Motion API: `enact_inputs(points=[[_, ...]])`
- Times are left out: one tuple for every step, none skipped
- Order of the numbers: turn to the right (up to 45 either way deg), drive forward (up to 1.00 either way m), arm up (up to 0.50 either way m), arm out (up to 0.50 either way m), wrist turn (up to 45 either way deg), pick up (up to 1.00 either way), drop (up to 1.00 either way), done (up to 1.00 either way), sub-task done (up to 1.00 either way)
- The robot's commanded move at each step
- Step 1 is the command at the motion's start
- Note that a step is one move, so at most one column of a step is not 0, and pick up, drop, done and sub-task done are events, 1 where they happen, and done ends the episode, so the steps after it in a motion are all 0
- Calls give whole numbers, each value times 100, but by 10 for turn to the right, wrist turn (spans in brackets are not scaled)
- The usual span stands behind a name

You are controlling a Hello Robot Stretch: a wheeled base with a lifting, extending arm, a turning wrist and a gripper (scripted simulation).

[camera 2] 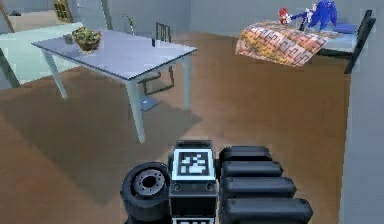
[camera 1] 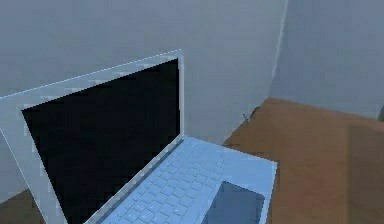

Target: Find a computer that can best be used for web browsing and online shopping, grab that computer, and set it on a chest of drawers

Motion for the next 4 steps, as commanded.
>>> enact_inputs(points=[[-450,0,0,0,0,0,0,0,0],[-450,0,0,0,0,0,0,0,0],[-60,0,0,0,0,0,0,0,0],[0,0,0,24,0,0,0,0,0]])
